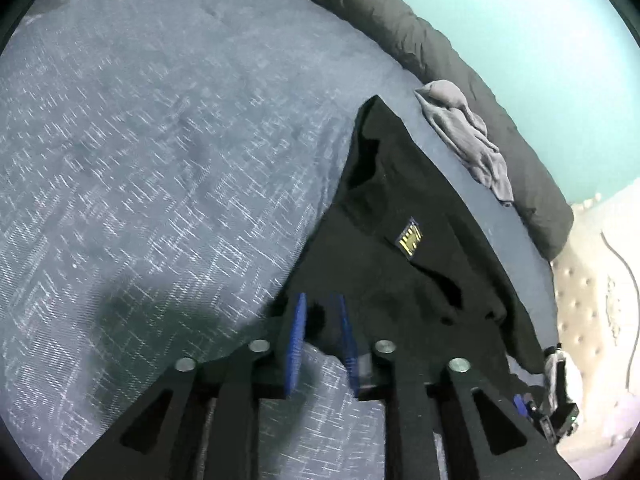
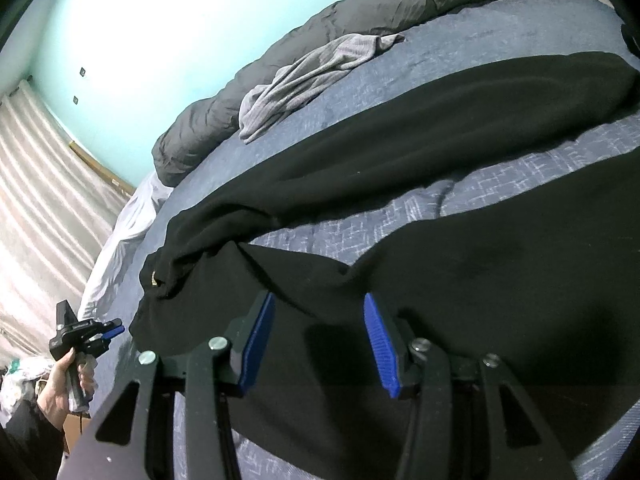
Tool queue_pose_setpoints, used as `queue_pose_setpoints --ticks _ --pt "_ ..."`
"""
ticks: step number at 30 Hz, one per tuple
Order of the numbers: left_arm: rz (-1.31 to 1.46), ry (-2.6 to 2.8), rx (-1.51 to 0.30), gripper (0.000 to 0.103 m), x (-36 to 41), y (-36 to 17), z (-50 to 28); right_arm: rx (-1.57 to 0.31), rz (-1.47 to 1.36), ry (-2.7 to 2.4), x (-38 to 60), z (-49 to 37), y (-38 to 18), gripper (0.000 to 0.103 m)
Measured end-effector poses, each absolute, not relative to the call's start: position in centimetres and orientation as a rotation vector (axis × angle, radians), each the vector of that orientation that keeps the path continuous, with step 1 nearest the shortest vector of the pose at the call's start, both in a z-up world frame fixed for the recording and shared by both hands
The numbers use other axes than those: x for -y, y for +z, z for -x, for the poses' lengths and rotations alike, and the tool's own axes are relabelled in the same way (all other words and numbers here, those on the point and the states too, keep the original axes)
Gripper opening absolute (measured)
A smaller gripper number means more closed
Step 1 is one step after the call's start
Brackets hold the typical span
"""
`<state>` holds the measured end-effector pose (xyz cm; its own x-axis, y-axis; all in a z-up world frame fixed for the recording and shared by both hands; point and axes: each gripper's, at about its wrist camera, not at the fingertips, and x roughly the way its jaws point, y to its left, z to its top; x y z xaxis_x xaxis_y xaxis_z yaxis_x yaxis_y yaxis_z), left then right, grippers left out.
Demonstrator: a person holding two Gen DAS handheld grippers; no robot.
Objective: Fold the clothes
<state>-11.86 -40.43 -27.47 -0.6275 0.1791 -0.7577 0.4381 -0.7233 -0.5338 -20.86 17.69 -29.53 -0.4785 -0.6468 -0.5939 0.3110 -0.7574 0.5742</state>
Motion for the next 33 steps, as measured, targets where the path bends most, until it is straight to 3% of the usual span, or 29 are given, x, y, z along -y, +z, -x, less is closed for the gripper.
queue_pose_setpoints --ticks 19,23,33 --pt "-1.272 -2.502 -1.080 0.024 39.8 -28.8 12.4 0.474 -1.131 -2.229 -15.4 21.3 -29.8 0.048" --pt "-1.259 -2.532 -1.046 0.004 39.1 -28.5 12.5 0.476 -1.131 -2.225 -15.5 21.3 -29.9 0.048" --pt "-1.216 -2.567 -0.999 0.000 38.5 -27.9 12.2 0.513 -1.142 -2.211 -16.1 21.6 -30.1 0.048"
